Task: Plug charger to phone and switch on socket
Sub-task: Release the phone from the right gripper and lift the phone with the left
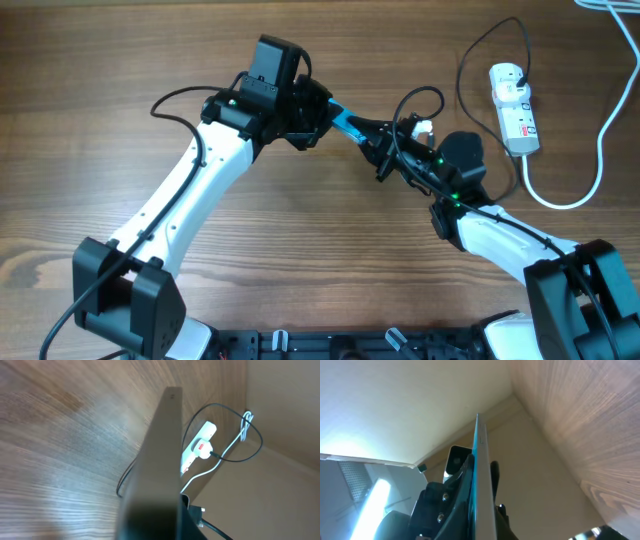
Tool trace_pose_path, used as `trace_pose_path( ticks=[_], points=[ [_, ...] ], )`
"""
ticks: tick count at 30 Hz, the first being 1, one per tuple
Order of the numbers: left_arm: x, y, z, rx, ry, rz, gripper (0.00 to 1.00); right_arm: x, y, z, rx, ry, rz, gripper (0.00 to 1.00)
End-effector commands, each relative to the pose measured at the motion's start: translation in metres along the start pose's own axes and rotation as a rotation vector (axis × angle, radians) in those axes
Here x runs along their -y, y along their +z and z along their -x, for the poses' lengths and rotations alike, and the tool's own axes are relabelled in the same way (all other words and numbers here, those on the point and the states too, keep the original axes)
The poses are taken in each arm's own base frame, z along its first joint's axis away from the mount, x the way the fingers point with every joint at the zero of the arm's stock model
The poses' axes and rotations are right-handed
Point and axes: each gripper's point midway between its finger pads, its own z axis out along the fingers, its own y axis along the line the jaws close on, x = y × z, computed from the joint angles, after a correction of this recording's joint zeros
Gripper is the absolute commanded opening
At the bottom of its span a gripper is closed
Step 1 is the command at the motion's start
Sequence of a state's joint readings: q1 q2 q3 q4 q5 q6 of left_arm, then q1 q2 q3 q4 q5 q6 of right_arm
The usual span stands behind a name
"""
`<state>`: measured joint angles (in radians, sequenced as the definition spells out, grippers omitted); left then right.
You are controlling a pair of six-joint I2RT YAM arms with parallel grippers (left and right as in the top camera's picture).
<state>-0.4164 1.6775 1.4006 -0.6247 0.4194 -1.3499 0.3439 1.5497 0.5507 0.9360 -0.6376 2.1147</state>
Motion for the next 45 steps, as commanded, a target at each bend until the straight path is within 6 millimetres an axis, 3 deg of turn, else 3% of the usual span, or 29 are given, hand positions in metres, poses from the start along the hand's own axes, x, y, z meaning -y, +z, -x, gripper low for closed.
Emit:
trace_pose_path(
  ticks=[1,4,7,10,13,15,18,24,26,29,31,34,38,43,45],
  points=[
    [-0.007,-0.013,0.04,0.061,-0.108,0.0,0.04,0.021,-0.002,-0.007,-0.041,0.0,-0.088,0.24],
    [-0.008,-0.025,0.057,0.04,-0.107,-0.029,0.04,0.037,-0.003,0.0,-0.013,0.042,-0.15,0.32],
    [-0.009,-0.039,0.077,0.028,-0.074,-0.064,0.04,0.05,-0.006,0.008,0.008,-0.038,-0.2,0.41],
    [-0.007,-0.054,0.085,-0.041,-0.006,-0.128,0.04,0.058,-0.008,0.018,0.034,-0.273,-0.23,0.57],
    [-0.009,-0.065,0.085,-0.117,0.052,-0.174,0.04,0.058,-0.008,0.02,0.001,-0.644,-0.24,0.69],
    [-0.014,-0.059,0.074,-0.243,0.089,-0.199,0.04,0.066,-0.01,0.025,-0.016,-0.828,-0.278,0.72],
    [-0.02,-0.038,0.059,-0.412,0.096,-0.234,0.04,0.076,-0.016,0.034,0.008,-0.893,-0.34,0.73],
    [-0.035,0.003,0.049,-0.539,0.05,-0.208,0.04,0.064,-0.041,0.043,0.13,-0.971,-0.427,0.81],
    [-0.032,0.01,0.042,-0.574,0.073,-0.226,0.04,0.058,-0.065,0.054,0.251,-1.018,-0.517,0.82],
    [-0.022,0.018,0.033,-0.577,0.152,-0.256,0.04,0.047,-0.109,0.069,0.445,-1.126,-0.707,0.99],
    [-0.018,0.02,0.031,-0.575,0.184,-0.271,0.04,0.042,-0.132,0.075,0.524,-1.177,-0.821,0.99],
    [-0.018,0.021,0.031,-0.566,0.185,-0.264,0.04,0.039,-0.15,0.084,0.583,-1.216,-0.951,0.99],
    [-0.019,0.023,0.032,-0.559,0.187,-0.258,0.04,0.042,-0.153,0.105,0.605,-1.251,-1.062,0.99],
    [-0.019,0.023,0.032,-0.559,0.186,-0.257,0.04,0.061,-0.156,0.166,0.604,-1.128,-1.211,0.98],
    [-0.019,0.023,0.032,-0.56,0.183,-0.255,0.04,0.071,-0.147,0.18,0.525,-1.098,-1.217,0.91]
  ],
)
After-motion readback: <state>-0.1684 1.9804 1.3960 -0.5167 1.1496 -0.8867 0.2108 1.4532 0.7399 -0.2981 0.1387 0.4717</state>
